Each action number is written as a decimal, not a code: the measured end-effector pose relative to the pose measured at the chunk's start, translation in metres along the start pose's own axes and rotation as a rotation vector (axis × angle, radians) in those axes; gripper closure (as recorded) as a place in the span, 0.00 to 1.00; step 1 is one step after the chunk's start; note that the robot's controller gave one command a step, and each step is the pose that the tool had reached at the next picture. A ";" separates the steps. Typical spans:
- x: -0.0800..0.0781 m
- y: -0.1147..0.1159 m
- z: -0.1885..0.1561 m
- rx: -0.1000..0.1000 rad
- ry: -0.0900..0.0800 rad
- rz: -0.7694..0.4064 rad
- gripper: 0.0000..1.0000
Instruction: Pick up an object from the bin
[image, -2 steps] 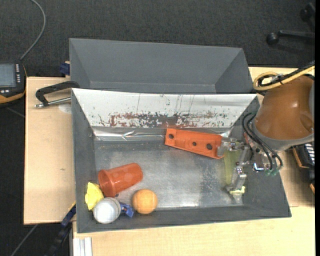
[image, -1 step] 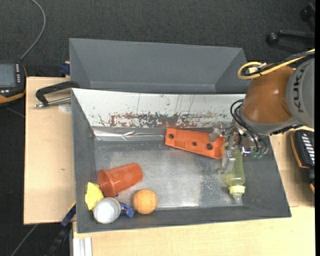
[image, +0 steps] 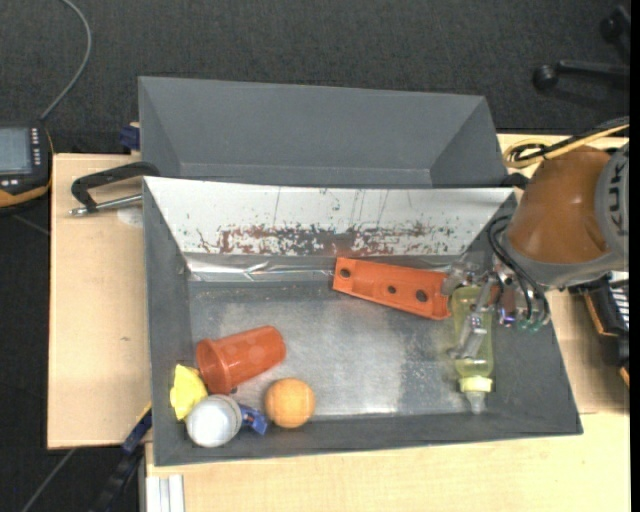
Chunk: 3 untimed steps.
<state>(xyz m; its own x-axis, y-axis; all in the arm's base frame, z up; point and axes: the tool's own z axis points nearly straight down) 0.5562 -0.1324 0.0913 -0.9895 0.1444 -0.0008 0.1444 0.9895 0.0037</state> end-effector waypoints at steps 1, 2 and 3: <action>-0.014 0.046 -0.016 0.004 -0.011 -0.038 0.00; -0.024 0.067 0.007 -0.001 -0.006 0.053 0.00; -0.027 0.078 0.021 0.001 -0.014 0.172 1.00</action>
Offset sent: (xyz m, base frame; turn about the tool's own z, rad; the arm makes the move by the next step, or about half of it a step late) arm 0.0355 0.0633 -0.0213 0.1430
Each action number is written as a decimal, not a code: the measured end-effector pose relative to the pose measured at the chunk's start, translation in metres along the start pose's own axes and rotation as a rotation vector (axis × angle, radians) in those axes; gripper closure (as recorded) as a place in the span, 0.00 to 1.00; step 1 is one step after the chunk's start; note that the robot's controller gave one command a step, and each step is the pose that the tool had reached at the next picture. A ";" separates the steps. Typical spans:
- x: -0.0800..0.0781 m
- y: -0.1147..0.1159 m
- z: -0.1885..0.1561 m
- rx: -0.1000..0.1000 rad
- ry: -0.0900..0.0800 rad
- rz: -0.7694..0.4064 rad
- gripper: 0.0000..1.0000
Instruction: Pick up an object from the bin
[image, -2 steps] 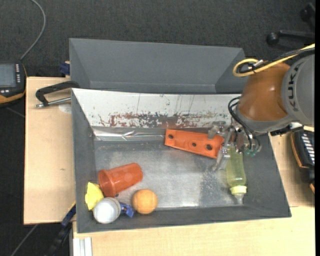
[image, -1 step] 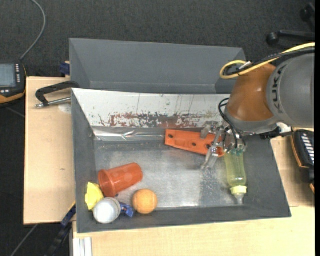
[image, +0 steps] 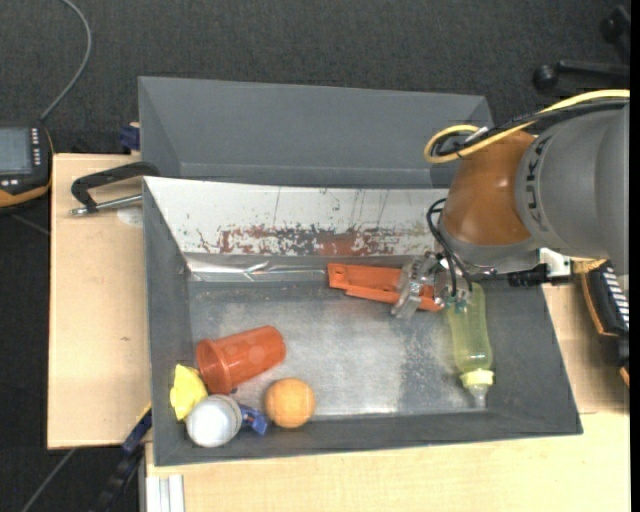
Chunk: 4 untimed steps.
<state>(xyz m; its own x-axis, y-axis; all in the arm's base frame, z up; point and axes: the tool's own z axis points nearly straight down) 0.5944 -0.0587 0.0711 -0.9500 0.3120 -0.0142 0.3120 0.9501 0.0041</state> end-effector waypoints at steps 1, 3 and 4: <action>0.000 0.000 0.000 0.000 0.000 0.000 1.00; 0.002 0.000 -0.034 0.001 0.006 0.000 1.00; 0.000 0.000 -0.058 0.000 0.002 0.000 1.00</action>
Offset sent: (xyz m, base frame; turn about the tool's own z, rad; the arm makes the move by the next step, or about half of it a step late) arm 0.0001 -0.0001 0.0565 0.0000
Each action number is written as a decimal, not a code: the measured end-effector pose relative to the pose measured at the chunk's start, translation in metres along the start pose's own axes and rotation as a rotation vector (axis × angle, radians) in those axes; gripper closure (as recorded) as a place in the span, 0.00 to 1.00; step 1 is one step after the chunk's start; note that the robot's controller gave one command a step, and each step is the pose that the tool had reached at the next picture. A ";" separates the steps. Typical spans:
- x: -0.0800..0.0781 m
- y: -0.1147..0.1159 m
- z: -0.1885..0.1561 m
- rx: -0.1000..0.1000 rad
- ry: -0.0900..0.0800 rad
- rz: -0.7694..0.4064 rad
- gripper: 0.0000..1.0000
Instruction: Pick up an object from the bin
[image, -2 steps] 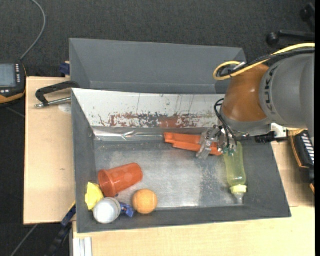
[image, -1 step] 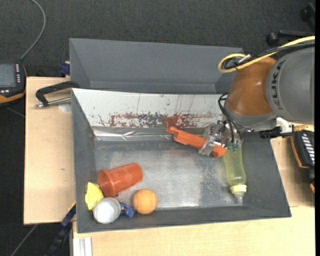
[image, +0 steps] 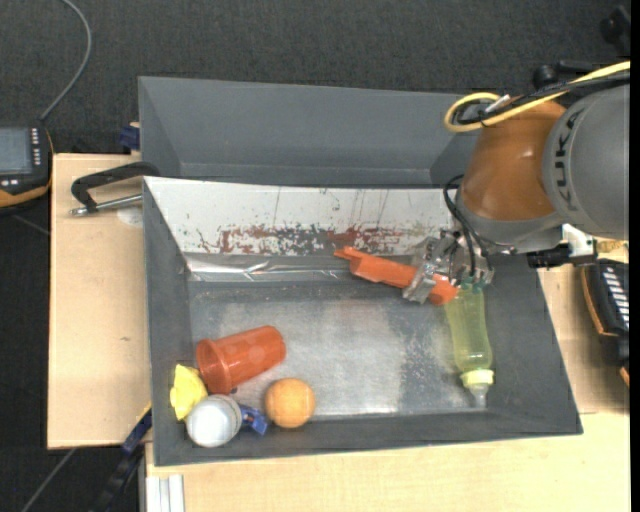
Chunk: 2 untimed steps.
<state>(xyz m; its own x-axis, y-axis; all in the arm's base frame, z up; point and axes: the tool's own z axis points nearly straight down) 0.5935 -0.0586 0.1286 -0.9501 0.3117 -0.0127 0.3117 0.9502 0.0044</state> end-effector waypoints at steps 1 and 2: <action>-0.001 0.000 -0.021 -0.001 -0.005 -0.001 1.00; -0.002 0.001 -0.039 -0.001 -0.006 -0.001 1.00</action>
Offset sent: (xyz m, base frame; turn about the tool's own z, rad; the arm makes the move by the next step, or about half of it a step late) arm 0.0000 0.0002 0.0110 0.0000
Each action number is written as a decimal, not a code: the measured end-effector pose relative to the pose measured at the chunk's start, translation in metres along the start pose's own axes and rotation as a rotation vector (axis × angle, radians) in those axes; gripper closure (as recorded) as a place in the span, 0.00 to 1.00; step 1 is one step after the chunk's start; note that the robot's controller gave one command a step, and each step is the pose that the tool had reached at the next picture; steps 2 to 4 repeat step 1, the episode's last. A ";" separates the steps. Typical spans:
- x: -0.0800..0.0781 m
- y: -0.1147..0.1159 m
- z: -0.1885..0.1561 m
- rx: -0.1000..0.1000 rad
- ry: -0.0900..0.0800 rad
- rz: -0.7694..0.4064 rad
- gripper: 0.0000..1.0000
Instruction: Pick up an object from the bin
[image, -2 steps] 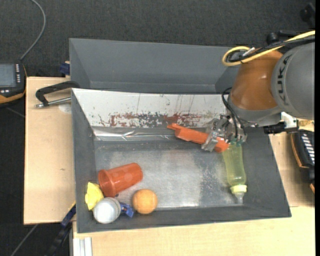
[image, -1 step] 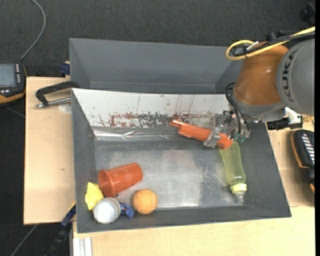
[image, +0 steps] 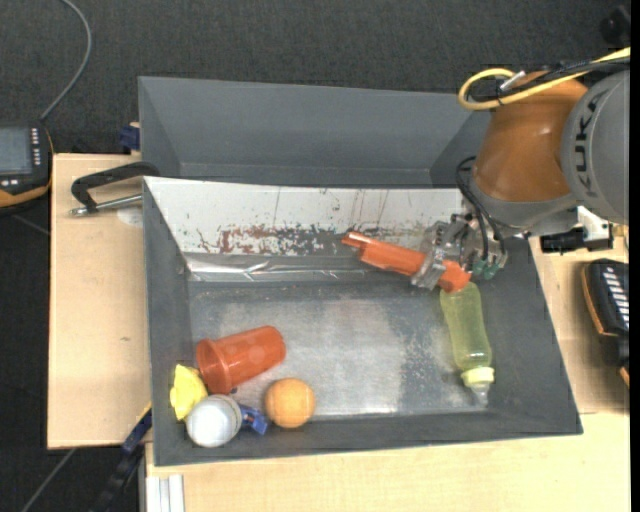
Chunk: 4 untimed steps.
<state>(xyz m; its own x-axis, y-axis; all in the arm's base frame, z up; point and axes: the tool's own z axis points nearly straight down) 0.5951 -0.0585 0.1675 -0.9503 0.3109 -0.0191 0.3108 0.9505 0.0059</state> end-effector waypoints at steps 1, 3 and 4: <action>0.000 0.000 -0.014 0.000 0.001 0.000 1.00; 0.000 0.000 -0.014 0.000 0.001 0.000 1.00; 0.000 0.000 -0.014 0.000 0.001 0.000 1.00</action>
Offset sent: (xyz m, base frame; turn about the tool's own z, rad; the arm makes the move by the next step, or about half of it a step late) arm -0.0001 0.0001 0.0059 0.0000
